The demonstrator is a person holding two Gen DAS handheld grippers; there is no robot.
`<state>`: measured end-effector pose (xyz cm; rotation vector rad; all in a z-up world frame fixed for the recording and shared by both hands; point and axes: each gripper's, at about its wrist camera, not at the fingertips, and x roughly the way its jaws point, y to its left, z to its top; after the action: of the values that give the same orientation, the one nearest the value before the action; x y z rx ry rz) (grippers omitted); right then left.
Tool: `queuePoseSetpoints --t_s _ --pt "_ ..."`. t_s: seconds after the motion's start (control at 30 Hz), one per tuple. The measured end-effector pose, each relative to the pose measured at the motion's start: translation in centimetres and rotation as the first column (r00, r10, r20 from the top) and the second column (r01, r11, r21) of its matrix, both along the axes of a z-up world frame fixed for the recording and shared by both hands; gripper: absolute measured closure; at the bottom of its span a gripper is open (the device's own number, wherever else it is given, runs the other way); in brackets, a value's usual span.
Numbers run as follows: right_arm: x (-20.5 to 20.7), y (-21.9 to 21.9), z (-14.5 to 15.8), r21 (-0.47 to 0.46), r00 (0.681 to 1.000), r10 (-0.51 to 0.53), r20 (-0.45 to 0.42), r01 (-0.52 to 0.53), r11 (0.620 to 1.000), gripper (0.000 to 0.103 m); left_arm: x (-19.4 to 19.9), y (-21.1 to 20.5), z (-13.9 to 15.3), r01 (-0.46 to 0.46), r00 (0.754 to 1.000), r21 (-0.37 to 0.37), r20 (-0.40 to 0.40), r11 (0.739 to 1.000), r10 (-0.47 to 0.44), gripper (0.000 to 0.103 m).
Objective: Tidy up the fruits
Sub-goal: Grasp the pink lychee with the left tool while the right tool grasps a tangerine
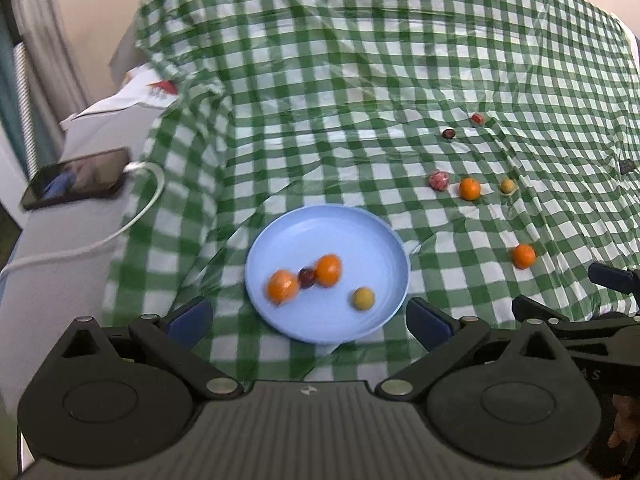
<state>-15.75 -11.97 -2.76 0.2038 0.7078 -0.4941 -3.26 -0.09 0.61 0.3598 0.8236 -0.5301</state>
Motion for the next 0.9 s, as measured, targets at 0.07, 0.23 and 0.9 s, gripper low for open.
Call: queuePoseSetpoints --t_s 0.07,0.23,0.9 --pt "0.4 -1.9 -1.1 -0.001 0.999 -0.042 -0.004 0.042 0.999 0.002 0.9 -1.9 -0.2 0.024 1.0 0.007 0.0 1.0 -0.024 0.0" --pt "1.5 -6.0 -3.9 -0.016 0.994 -0.111 -0.015 0.111 0.994 0.019 3.1 -7.5 -1.0 0.103 0.994 0.027 0.027 0.994 -0.103 0.0" --pt "5.6 -14.9 -13.1 0.04 0.982 -0.157 -0.104 0.162 0.986 0.052 14.5 -29.2 -14.5 0.412 0.911 0.111 -0.033 0.905 -0.411 0.007"
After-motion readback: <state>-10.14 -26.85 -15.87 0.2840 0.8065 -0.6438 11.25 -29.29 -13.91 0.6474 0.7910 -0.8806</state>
